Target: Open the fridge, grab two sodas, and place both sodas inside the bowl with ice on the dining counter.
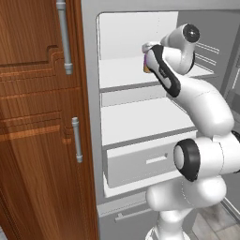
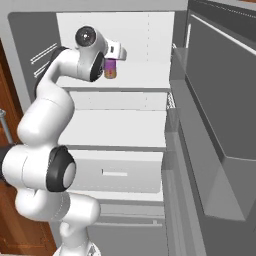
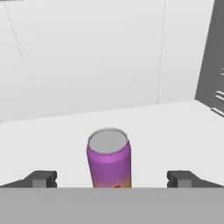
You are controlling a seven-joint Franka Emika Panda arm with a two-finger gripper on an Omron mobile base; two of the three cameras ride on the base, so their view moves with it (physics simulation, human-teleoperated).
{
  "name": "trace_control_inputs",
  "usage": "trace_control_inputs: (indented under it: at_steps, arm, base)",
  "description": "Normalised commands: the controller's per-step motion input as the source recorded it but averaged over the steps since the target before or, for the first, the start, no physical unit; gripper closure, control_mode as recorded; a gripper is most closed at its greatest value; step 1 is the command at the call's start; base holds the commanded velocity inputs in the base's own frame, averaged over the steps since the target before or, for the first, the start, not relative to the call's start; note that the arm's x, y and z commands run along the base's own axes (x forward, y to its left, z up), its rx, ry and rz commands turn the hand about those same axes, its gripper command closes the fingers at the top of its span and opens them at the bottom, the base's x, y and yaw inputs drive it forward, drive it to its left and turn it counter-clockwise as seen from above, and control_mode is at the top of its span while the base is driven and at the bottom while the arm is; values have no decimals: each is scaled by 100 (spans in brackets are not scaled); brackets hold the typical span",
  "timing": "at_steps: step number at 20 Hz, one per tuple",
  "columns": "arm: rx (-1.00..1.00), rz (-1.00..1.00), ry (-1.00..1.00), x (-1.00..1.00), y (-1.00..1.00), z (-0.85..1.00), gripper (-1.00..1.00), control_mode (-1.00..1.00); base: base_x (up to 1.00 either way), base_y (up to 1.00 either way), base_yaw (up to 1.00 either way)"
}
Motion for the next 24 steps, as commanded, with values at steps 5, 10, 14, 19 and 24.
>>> trace_control_inputs:
  at_steps: [5, 10, 14, 19, 24]
  arm:
    - [0, 0, 1, 17, 7, -1, -100, -100]
    - [0, 0, 5, 28, 0, -18, -100, -100]
    - [0, 0, 5, 32, 0, -19, -100, -100]
    - [0, 0, 2, 17, 2, -11, -100, -100]
    - [0, 0, 0, 2, 1, -8, -100, -100]
  base:
    - [0, 0, 0]
    - [0, 0, 0]
    - [0, 0, 0]
    - [0, 0, 0]
    - [0, 0, 0]
